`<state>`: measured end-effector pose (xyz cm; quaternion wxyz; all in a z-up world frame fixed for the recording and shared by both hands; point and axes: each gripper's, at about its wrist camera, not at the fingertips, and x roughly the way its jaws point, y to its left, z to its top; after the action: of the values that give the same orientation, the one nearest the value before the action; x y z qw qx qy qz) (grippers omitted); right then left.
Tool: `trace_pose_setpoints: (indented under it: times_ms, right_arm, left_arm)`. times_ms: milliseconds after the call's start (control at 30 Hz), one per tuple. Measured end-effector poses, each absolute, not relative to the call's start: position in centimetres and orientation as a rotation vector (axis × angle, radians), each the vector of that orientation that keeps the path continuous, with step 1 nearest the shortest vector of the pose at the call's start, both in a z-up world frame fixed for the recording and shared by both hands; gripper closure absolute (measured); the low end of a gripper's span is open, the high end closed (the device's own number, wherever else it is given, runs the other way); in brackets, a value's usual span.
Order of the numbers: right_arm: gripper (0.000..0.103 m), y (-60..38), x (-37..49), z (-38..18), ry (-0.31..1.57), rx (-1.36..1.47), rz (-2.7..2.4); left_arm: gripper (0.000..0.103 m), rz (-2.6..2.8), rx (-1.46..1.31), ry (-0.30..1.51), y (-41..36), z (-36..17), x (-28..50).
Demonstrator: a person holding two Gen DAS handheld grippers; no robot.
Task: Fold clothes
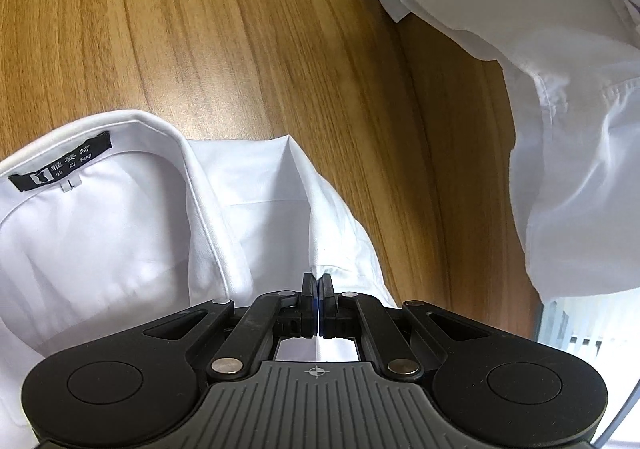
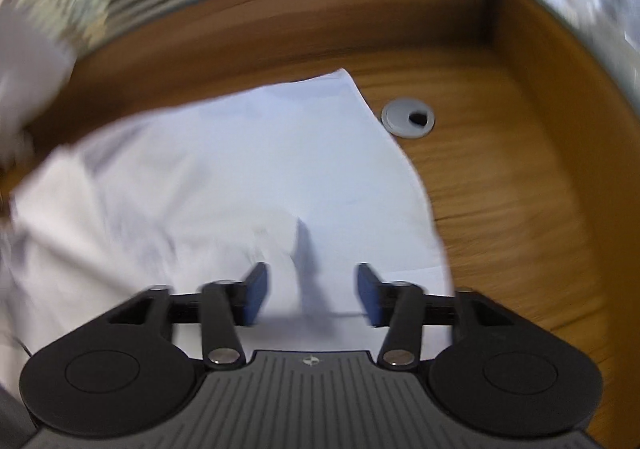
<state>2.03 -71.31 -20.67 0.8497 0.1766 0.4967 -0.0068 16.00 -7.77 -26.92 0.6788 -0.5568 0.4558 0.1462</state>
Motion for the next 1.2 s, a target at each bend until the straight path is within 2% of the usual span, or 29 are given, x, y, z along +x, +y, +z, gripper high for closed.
trace_pose_setpoints:
  times_ms: [133,167,200,267,300,633,733,900,1200]
  right_arm:
    - [0.041,-71.7,5.0,-24.5,1.103,0.557,0.015]
    - [0.045,-71.5,5.4,-25.4,1.121,0.592,0.029]
    - [0.065,-71.4,5.6,-25.9,1.126,0.629,0.042]
    - [0.085,-71.7,6.1,-26.2,1.107,0.699,0.053]
    - [0.092,-71.8,6.3,-26.4,1.097,0.734,0.058]
    - [0.094,-72.6,1.7,-16.2,0.733,0.844,0.022]
    - [0.094,-71.2,-1.6,-16.9,0.782,0.812,0.011]
    - [0.094,-69.1,-6.6,-21.2,0.891,0.844,-0.069]
    - [0.093,-64.4,-13.2,-23.2,0.951,0.801,-0.118]
  left_arm:
    - [0.100,0.327,-1.260,1.020,-7.7,-27.1,16.3]
    - [0.100,0.329,-1.274,1.011,-7.6,-27.3,16.5]
    - [0.100,0.330,-1.288,1.003,-7.5,-27.4,16.7]
    - [0.100,0.329,-1.320,0.983,-7.4,-27.5,16.9]
    - [0.100,0.327,-1.339,0.973,-7.3,-27.5,17.0]
    - [0.100,0.313,-1.342,0.984,-7.8,-27.2,17.0]
    - [0.100,0.317,-1.304,1.008,-7.8,-27.3,16.8]
    - [0.100,0.313,-1.259,1.070,-7.2,-27.9,16.7]
    - [0.100,0.222,-1.134,1.107,-6.4,-27.1,18.1]
